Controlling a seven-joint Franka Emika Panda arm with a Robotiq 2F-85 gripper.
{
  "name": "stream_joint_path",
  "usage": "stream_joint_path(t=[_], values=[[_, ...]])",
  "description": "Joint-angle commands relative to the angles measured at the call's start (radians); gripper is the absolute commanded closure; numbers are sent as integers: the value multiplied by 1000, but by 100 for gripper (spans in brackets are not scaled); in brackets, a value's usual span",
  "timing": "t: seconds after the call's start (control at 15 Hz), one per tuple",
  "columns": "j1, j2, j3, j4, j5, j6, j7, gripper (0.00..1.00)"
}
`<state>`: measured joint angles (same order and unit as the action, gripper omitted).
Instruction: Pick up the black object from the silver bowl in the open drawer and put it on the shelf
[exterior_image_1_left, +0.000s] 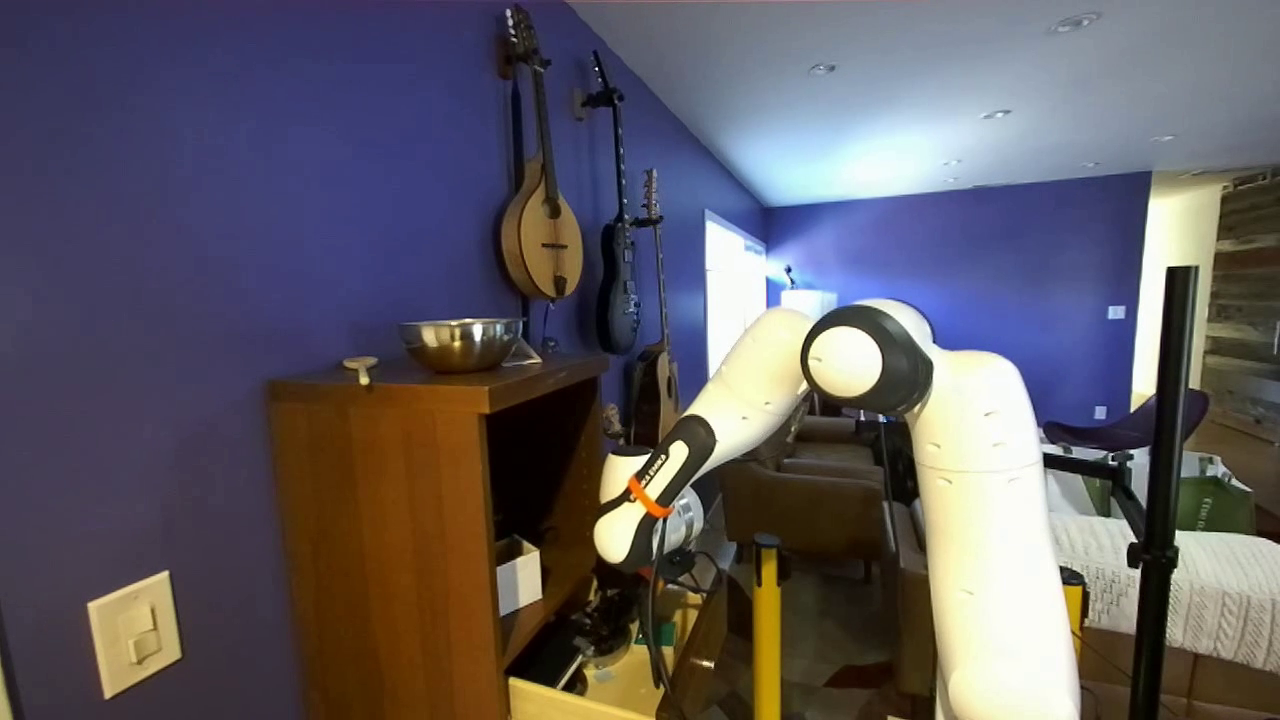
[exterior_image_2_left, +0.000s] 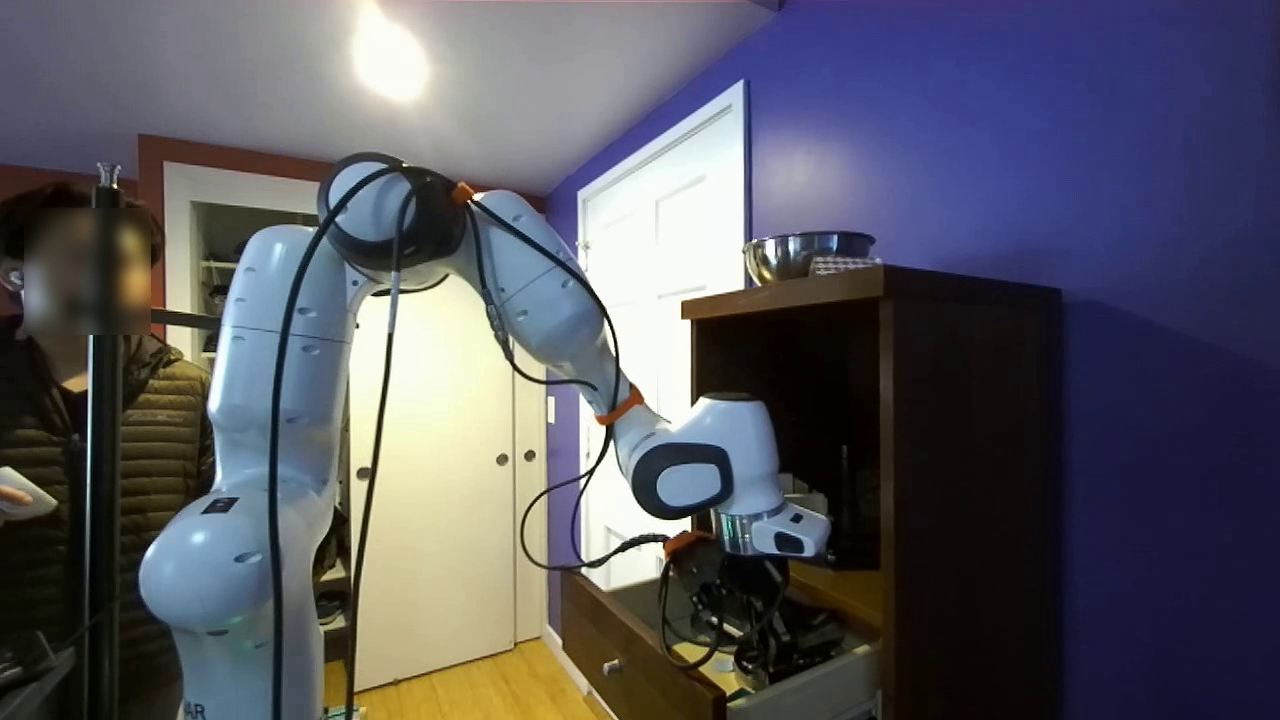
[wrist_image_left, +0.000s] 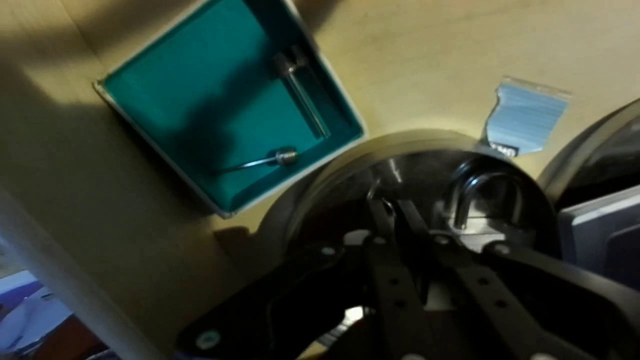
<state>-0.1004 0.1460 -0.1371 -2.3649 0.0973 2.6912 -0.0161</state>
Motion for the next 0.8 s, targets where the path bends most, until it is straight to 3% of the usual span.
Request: stream_joint_path(t=[0.0, 0.73], values=[[-5, 27, 4, 36, -23, -41, 38, 100], [-3, -160, -5, -24, -88, -200, 147, 99]])
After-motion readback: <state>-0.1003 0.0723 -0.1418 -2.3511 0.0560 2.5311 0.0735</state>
